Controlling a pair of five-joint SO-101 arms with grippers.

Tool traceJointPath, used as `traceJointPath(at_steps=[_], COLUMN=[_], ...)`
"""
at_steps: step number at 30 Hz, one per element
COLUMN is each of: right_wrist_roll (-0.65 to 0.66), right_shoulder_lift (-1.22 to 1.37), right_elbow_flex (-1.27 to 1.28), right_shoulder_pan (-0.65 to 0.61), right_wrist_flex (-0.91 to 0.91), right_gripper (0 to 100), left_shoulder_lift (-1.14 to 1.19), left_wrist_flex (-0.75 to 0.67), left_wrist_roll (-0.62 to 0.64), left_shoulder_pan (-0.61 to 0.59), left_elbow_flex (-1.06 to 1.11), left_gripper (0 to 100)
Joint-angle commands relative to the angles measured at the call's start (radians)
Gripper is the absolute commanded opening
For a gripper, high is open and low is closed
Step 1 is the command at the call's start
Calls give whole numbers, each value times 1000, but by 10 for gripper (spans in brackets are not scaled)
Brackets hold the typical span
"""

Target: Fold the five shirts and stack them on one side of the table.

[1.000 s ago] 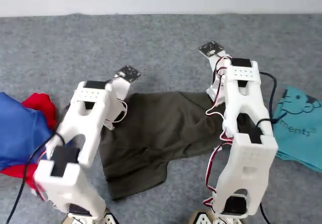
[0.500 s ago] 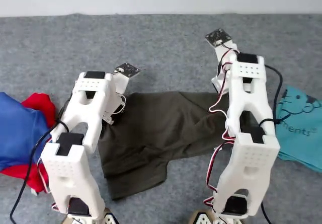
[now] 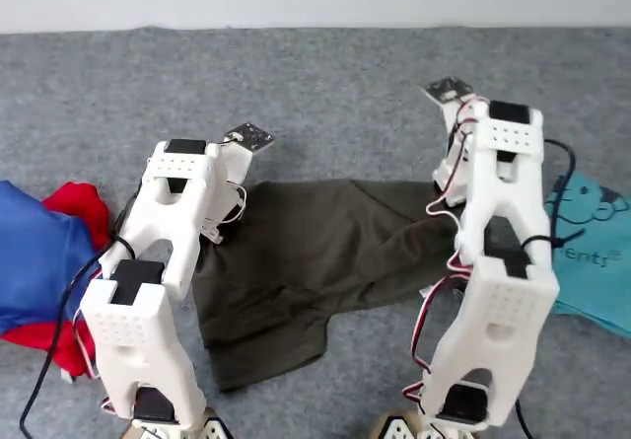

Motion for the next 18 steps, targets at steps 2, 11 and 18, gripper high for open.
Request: traceJointPath(at_steps=[2, 11, 18], right_wrist_roll=[81, 114, 110], right_shoulder_lift=[54, 97, 48], right_elbow_flex=[-86, -292, -353], right_shoulder_pan=[27, -2, -42], right_wrist_flex=[-160, -303, 22], right_gripper=[12, 9, 11], left_shoulder_lift=[25, 28, 28], left_wrist_flex=[0, 0, 0], left_wrist_roll=[-5, -5, -5], left_shoulder_pan=[-15, -15, -15], left_elbow_flex=[-8, -8, -8], left_gripper=[14, 14, 14])
